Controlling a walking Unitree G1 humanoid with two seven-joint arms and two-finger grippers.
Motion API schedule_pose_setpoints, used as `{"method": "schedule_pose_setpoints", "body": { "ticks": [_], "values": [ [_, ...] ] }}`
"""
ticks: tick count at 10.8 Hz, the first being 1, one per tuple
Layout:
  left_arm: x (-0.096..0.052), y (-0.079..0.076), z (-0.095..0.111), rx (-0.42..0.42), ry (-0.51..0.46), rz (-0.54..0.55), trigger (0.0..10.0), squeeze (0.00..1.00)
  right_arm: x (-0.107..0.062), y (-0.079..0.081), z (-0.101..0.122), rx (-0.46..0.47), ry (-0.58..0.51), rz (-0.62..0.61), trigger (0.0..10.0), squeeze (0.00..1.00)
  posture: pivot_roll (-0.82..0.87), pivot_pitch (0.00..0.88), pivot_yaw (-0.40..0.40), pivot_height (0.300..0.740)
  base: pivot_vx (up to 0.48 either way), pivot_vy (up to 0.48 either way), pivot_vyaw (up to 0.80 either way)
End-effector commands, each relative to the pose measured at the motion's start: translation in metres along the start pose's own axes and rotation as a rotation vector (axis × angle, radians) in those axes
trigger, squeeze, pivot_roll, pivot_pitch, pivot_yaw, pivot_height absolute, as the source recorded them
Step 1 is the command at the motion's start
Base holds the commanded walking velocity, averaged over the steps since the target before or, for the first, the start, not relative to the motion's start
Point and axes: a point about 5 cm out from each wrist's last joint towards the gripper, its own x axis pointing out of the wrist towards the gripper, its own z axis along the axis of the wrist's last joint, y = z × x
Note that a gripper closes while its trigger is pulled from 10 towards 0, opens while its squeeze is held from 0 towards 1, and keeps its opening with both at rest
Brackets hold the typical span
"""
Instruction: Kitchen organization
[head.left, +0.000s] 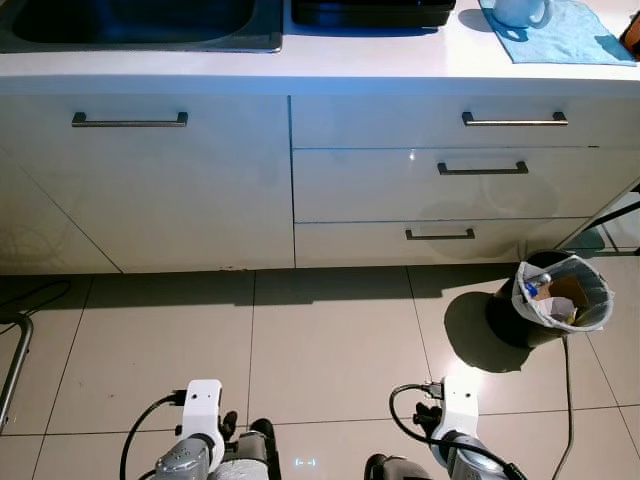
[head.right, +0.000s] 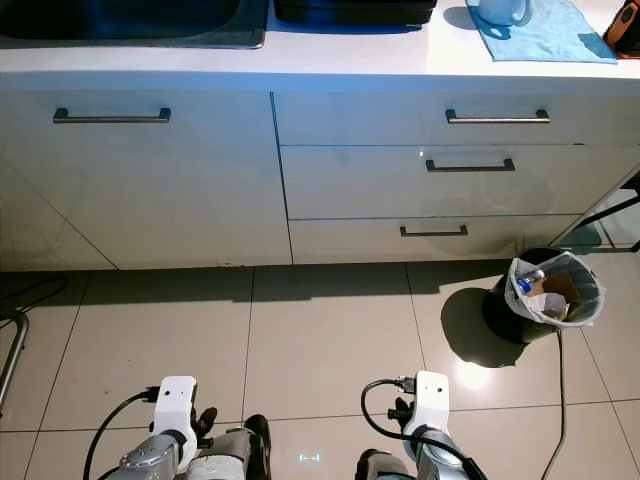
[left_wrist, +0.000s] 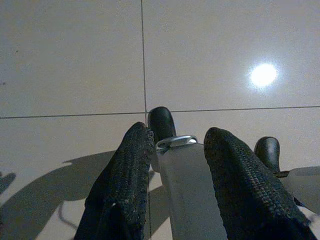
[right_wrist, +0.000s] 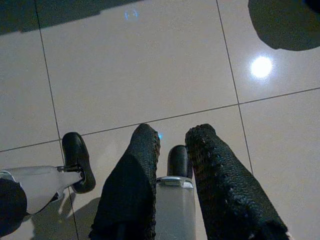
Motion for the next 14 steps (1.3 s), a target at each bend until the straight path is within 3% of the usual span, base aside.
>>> {"method": "schedule_pose_setpoints", "body": {
  "ticks": [1, 14],
  "values": [
    [-0.0016, 0.0002, -0.0075, -0.008, 0.024, 0.005, 10.0, 0.0, -0.0027, -0.0044, -0.009, 0.017, 0.03, -0.018, 10.0, 0.0, -0.01, 0.204, -0.013, 0.74, 0.0, 0.0, 0.0],
    [-0.0007, -0.0036, 0.0007, -0.022, -0.044, -0.011, 10.0, 0.0, -0.0047, -0.0089, -0.0071, 0.029, -0.019, -0.003, 10.0, 0.0, 0.02, 0.204, 0.004, 0.74, 0.0, 0.0, 0.0]
  ]
}}
